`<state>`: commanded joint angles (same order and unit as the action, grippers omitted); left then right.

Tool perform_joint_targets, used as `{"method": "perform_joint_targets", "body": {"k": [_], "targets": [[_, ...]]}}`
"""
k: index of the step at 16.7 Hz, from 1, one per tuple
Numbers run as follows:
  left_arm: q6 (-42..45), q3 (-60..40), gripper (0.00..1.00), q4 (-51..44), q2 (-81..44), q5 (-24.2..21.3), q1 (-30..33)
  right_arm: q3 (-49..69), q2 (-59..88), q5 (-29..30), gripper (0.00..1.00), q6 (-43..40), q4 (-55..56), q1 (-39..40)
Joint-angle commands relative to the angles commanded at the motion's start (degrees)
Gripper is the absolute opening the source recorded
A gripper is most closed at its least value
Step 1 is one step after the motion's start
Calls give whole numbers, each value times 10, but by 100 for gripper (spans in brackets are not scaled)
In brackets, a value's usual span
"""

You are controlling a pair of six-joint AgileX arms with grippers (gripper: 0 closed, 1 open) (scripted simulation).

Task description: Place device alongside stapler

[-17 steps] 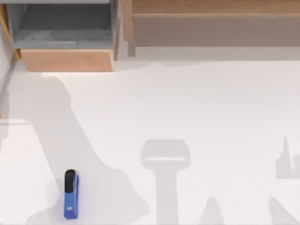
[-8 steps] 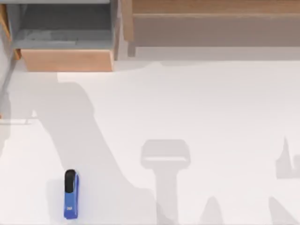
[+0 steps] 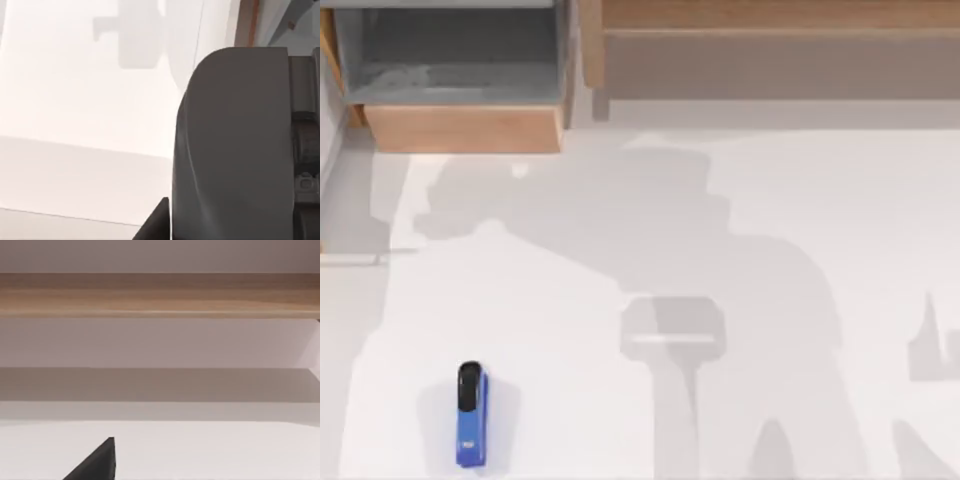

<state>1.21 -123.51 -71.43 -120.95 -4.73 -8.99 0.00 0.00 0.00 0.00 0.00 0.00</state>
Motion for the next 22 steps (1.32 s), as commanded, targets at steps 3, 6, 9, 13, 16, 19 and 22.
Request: {"method": "perform_joint_targets", "body": {"k": [3,6,9,13,16,19,22], "targets": [[-45,63,0,3,61,-2,57,0,0,0,100,0,0,0],[-109,145,0,25,108,13,124,0,0,0,100,0,0,0],[-195,255,0,67,142,40,210,0,0,0,100,0,0,0],[-325,435,0,144,178,73,371,0,0,0,100,0,0,0],[-410,553,0,201,199,87,486,0,0,0,100,0,0,0],[-463,620,0,240,212,90,554,0,0,0,100,0,0,0],[-478,637,0,251,216,89,571,0,0,0,100,0,0,0]]}}
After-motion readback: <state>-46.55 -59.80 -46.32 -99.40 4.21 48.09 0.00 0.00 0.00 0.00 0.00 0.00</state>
